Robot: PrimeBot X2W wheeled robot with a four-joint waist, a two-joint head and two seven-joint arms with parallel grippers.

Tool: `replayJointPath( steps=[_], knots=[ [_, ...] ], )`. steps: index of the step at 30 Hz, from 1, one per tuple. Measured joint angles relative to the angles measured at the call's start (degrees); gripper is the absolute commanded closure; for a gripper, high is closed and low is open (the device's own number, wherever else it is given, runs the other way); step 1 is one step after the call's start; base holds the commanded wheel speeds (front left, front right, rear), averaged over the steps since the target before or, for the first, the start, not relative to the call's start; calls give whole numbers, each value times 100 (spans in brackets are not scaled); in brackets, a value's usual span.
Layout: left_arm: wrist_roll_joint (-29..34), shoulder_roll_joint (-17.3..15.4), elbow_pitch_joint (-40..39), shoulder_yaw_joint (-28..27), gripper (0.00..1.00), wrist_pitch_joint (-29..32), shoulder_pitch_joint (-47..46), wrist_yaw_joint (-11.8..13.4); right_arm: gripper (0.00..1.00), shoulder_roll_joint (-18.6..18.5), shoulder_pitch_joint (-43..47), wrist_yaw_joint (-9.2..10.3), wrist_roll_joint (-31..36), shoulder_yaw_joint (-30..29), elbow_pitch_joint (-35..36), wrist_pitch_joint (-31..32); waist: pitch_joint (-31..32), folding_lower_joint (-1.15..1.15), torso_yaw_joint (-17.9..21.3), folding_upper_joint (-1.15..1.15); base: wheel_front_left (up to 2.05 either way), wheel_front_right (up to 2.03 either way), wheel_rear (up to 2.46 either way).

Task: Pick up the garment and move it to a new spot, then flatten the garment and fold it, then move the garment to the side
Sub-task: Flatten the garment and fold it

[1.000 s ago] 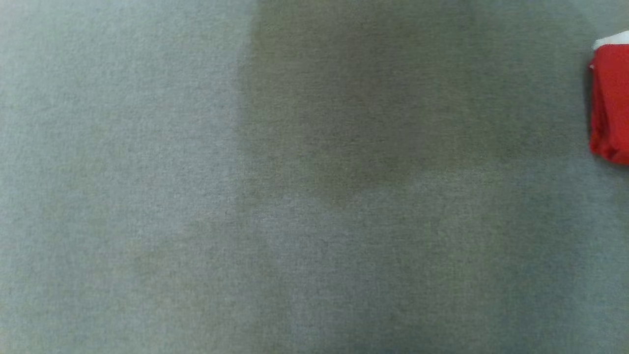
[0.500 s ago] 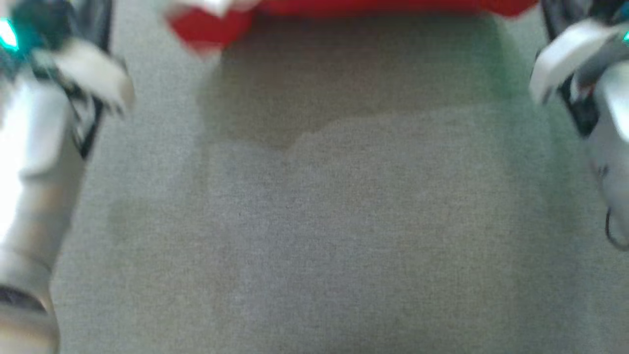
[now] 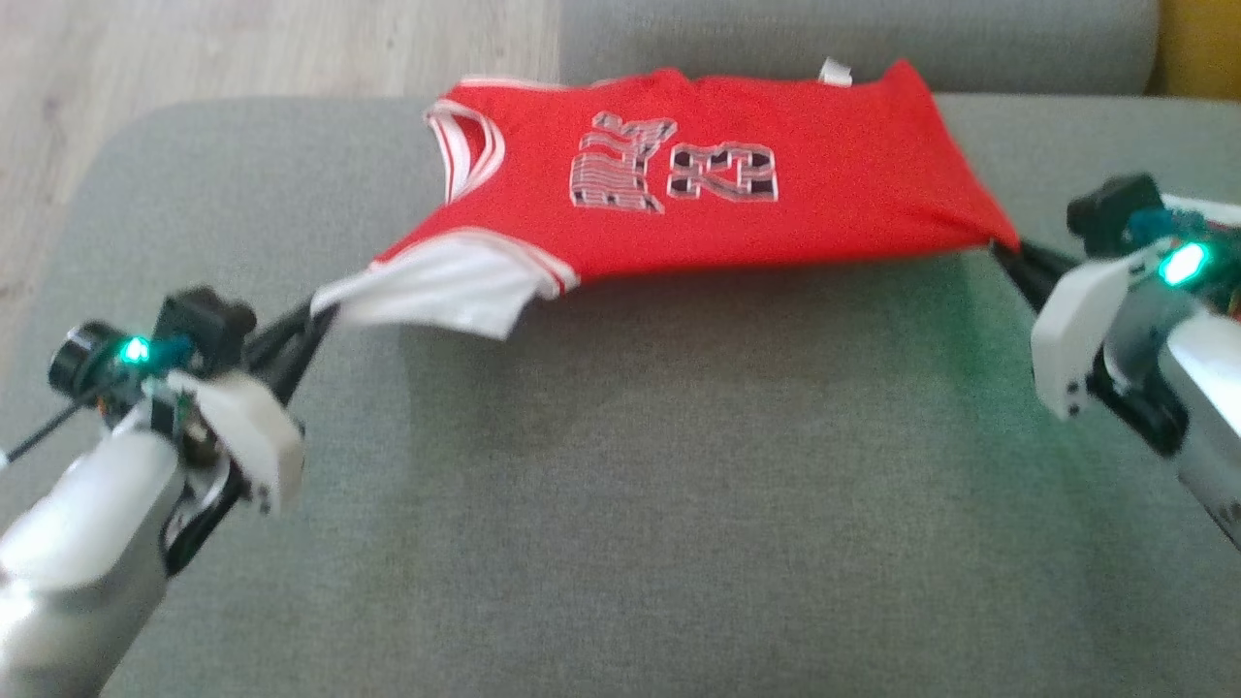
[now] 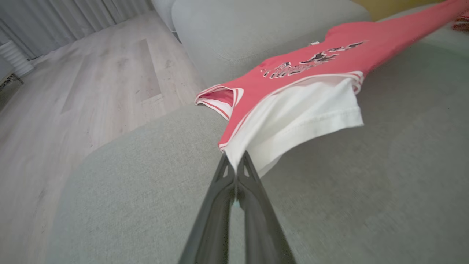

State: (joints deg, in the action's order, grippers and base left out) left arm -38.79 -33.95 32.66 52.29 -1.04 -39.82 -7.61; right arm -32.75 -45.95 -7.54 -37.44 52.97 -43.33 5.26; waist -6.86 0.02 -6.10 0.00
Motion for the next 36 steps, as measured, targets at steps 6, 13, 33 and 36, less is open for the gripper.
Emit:
replayJointPath(
  steps=[6,13,33,36],
  knots=[
    [-256,-630,-1277,202,100,633,644,67,100,-550,551,0,-859,392,771,476,374,0,-20,0,0,0,0],
    [-456,-1246,-2541,255,100,1023,1358,532,100,-929,1081,0,-1512,613,1475,829,729,-1,0,0,0,0,0],
    [-704,-1747,-3540,375,100,1871,1690,917,100,-1481,1497,0,-1781,486,2501,1243,563,-2,52,0,0,0,0],
    [-677,-1641,-3240,371,100,2019,1335,776,100,-1446,1334,0,-1659,310,2416,1249,364,-2,73,0,0,0,0]
  ],
)
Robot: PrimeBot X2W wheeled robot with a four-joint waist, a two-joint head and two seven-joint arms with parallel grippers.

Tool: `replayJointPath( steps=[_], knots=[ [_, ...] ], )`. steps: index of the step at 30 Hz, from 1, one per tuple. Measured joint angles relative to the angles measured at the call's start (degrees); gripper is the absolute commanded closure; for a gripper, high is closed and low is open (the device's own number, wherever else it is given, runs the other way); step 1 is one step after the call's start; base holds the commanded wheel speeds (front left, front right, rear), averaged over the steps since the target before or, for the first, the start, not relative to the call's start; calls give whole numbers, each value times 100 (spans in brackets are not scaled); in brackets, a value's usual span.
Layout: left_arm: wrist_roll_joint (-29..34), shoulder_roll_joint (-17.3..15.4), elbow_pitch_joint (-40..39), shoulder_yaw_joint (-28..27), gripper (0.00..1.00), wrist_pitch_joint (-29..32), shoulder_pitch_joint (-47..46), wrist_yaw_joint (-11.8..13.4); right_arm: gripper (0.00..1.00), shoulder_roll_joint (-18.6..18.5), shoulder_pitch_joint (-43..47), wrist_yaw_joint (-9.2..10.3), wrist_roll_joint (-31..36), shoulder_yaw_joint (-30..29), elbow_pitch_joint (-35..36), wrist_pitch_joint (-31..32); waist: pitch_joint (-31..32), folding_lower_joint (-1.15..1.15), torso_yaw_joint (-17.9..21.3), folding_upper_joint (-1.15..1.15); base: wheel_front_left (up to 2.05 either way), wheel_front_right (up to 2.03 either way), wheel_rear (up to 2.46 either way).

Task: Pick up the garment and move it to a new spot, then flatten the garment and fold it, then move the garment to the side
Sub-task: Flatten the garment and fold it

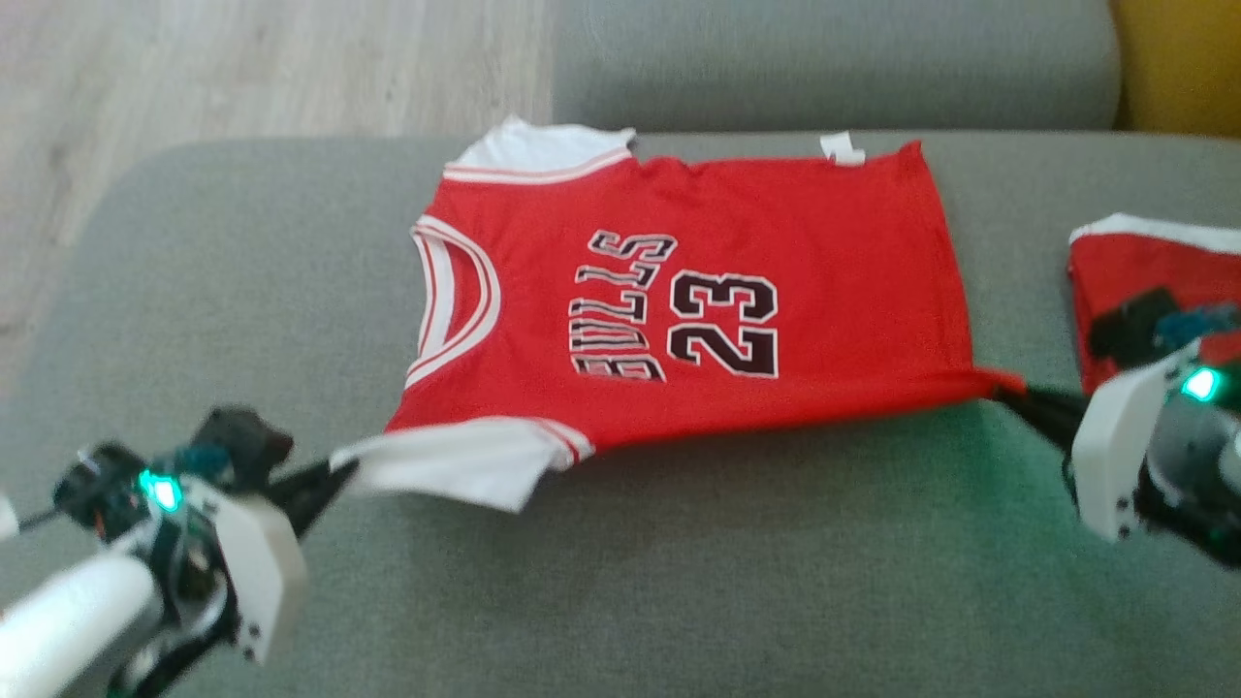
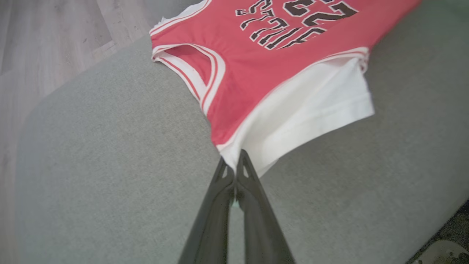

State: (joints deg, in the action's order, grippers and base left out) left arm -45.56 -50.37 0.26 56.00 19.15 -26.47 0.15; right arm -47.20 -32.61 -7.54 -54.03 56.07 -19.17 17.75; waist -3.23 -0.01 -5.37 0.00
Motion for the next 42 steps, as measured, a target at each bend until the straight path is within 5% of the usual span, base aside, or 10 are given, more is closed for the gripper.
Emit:
replayJointPath(
  steps=[12,28,29,30,35,42],
  knots=[
    [589,552,1630,126,100,456,-1735,-626,100,606,-756,0,520,-277,-513,178,-771,-1,184,0,0,0,0],
    [1032,1486,3660,948,100,103,-3093,-775,100,1250,-1474,0,670,-107,-1316,86,-1393,0,436,0,0,0,0],
    [1034,1545,3774,946,58,3,-3178,-775,32,1269,-1513,0,671,-109,-1380,40,-1418,0,443,0,0,0,0],
    [1043,1597,3890,940,0,-111,-3264,-772,0,1283,-1547,0,670,-118,-1439,-25,-1441,0,449,0,0,0,0],
    [1133,1936,4425,678,0,-916,-3566,-354,0,1393,-1690,0,672,-383,-1718,-623,-1463,0,464,0,0,0,0],
    [767,2356,4640,-241,0,-2893,-3626,468,0,1750,-1812,0,711,-1428,-2121,-2273,-1226,1,436,0,0,0,0]
  ],
)
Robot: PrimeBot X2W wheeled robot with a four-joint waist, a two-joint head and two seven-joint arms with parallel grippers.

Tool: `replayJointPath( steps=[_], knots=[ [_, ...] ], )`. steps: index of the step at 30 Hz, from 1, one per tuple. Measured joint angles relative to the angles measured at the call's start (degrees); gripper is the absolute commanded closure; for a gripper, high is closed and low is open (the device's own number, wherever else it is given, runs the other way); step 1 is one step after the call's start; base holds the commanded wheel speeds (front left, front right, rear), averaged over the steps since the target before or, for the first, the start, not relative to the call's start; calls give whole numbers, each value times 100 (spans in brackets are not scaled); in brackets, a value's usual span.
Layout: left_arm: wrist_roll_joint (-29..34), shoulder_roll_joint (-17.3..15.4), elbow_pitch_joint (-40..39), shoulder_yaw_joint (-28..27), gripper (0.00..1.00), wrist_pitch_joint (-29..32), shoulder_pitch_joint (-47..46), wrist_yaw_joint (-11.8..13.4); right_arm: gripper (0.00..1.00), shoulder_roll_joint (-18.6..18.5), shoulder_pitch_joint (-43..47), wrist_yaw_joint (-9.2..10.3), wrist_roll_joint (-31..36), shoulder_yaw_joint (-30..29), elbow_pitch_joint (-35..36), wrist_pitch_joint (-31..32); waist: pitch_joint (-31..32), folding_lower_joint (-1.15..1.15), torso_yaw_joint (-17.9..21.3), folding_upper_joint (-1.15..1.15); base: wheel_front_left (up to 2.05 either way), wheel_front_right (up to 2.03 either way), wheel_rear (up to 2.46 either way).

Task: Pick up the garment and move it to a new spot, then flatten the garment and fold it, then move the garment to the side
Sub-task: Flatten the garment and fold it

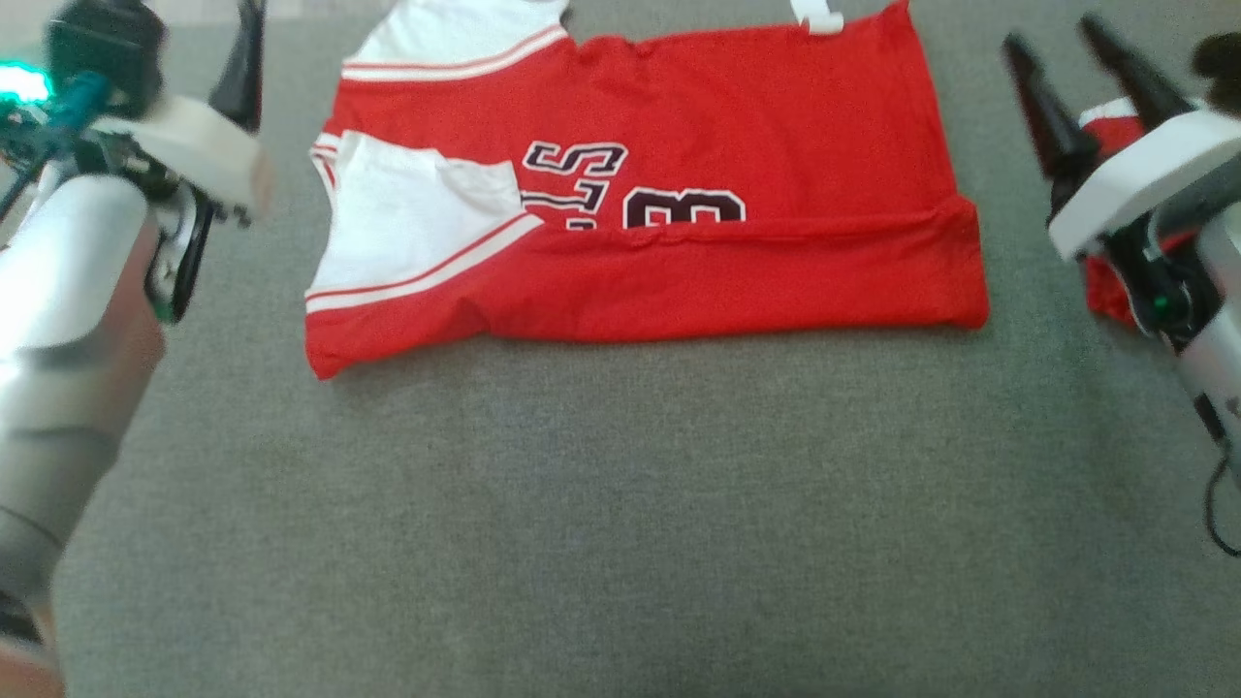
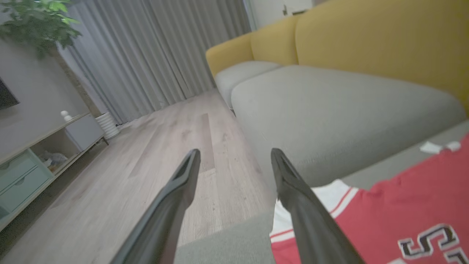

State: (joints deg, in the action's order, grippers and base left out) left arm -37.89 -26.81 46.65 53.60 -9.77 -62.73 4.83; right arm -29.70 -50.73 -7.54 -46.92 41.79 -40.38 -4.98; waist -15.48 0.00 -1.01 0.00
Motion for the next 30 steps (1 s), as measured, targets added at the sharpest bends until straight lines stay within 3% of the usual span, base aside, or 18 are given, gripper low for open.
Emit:
replayJointPath(
  steps=[2,6,11,12,16,20,22,30],
  knots=[
    [-322,174,-233,-492,0,-411,112,245,0,270,15,0,218,-542,-134,-703,174,0,-24,0,0,0,0],
    [-332,269,-1263,-1241,0,-471,753,614,0,799,303,0,489,-1670,-81,-938,426,1,-68,0,0,0,0],
    [40,527,-2710,-2272,0,-495,2262,1062,0,1651,1425,1,1834,-3494,1115,-970,665,1,-138,0,0,0,0],
    [40,527,-2710,-2272,0,-495,2262,1062,0,1651,1425,1,1834,-3494,1115,-970,665,1,-138,0,0,0,0],
    [433,887,-3362,-2835,0,-495,3547,1234,0,2516,2771,0,2833,-4174,1945,-971,783,1,-200,0,0,0,0],
    [726,1236,-3505,-3133,0,-494,4514,1165,0,2680,3952,1,3251,-4373,2493,-971,868,2,-271,0,0,0,0],
    [865,1328,-3437,-3167,0,-494,4836,1047,0,2683,4272,1,3015,-4292,2709,-970,871,2,-282,0,0,0,0],
    [1151,1457,-2813,-3300,0,-494,4977,615,0,2703,4457,1,2776,-4161,3031,-971,817,0,-187,0,0,0,0]
  ],
)
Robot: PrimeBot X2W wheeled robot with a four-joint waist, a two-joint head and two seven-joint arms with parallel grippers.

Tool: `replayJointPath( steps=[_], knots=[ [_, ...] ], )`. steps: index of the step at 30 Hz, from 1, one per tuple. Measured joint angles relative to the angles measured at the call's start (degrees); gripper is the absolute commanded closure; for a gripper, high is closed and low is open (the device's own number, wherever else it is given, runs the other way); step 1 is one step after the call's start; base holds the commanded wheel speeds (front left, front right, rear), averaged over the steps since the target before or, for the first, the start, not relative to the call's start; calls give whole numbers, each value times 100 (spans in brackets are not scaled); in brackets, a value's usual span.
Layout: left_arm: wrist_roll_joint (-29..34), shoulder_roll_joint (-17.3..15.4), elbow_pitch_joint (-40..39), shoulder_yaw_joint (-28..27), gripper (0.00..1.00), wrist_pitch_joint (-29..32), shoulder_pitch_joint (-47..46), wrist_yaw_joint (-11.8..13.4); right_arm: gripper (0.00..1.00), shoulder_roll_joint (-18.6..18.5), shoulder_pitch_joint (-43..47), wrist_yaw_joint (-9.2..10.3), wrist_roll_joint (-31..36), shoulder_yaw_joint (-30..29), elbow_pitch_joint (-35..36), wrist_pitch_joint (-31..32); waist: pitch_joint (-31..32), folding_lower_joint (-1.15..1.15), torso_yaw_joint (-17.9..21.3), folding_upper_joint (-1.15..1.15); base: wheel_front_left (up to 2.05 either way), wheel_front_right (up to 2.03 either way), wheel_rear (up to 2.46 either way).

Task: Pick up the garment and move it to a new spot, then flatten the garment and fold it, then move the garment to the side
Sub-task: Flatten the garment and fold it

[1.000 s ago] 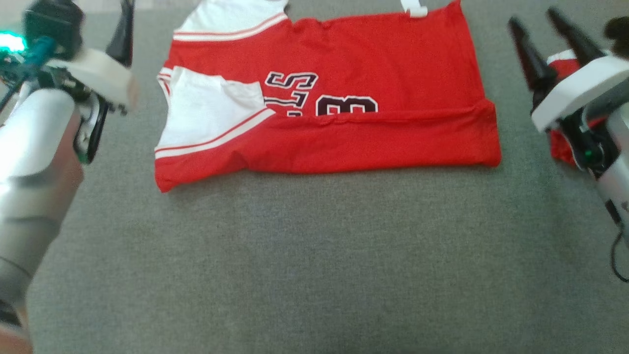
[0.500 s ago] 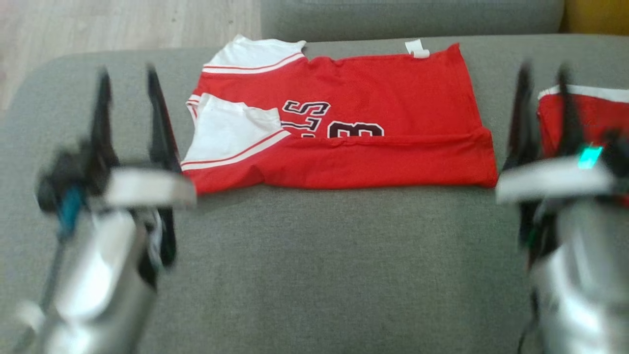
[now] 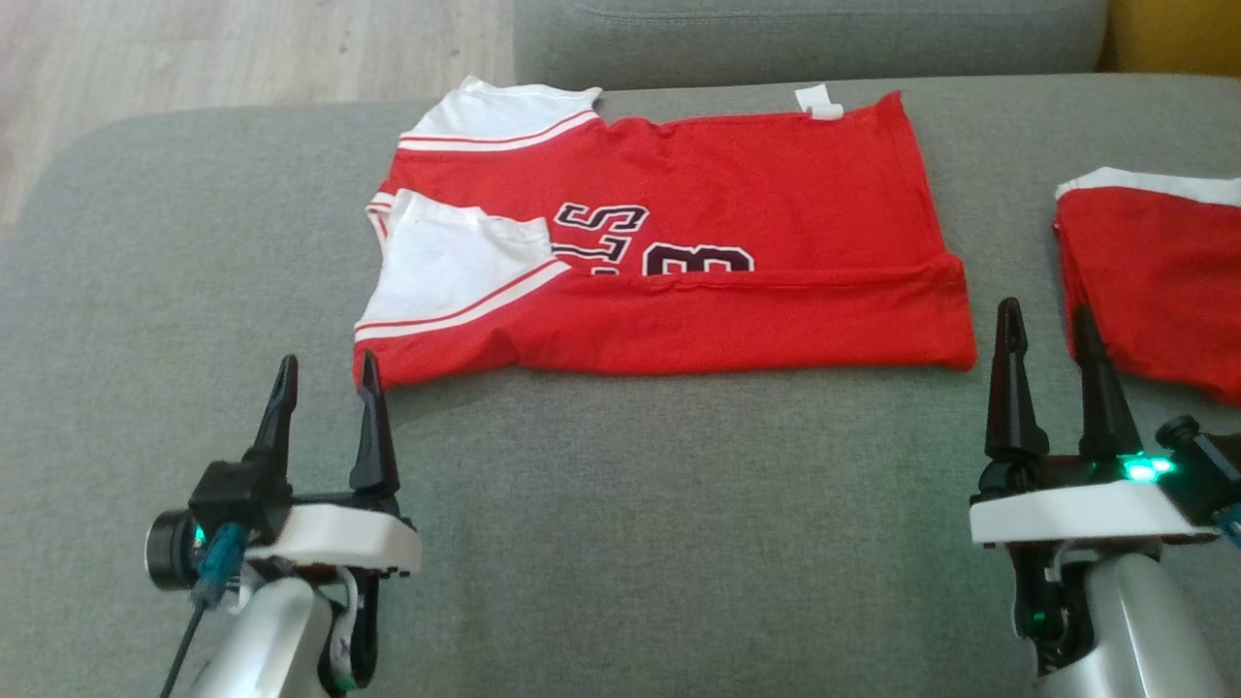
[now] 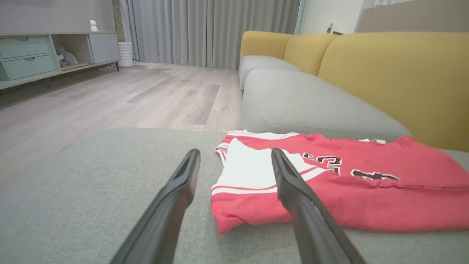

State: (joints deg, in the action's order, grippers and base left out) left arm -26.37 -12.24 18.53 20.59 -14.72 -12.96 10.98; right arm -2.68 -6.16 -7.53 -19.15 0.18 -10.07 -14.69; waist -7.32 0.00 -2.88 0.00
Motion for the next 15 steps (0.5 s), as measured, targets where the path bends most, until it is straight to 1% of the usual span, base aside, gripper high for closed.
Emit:
replayJointPath(
  steps=[2,4,7,15],
  knots=[
    [2,4,325,0,0,73,-113,-42,0,0,-3,0,-4,25,22,0,-22,0,47,0,0,0,0],
    [-23,4,690,4,0,285,-249,-49,0,0,-11,0,-59,65,42,0,-59,0,103,0,0,0,0],
    [-168,7,1170,-7,0,575,-461,-151,0,0,-18,0,-70,109,44,0,-147,0,197,0,0,0,0],
    [-297,-5,2123,-54,0,835,-1017,-255,0,0,-27,0,-145,101,10,0,-465,-1,438,0,0,0,0]
  ],
)
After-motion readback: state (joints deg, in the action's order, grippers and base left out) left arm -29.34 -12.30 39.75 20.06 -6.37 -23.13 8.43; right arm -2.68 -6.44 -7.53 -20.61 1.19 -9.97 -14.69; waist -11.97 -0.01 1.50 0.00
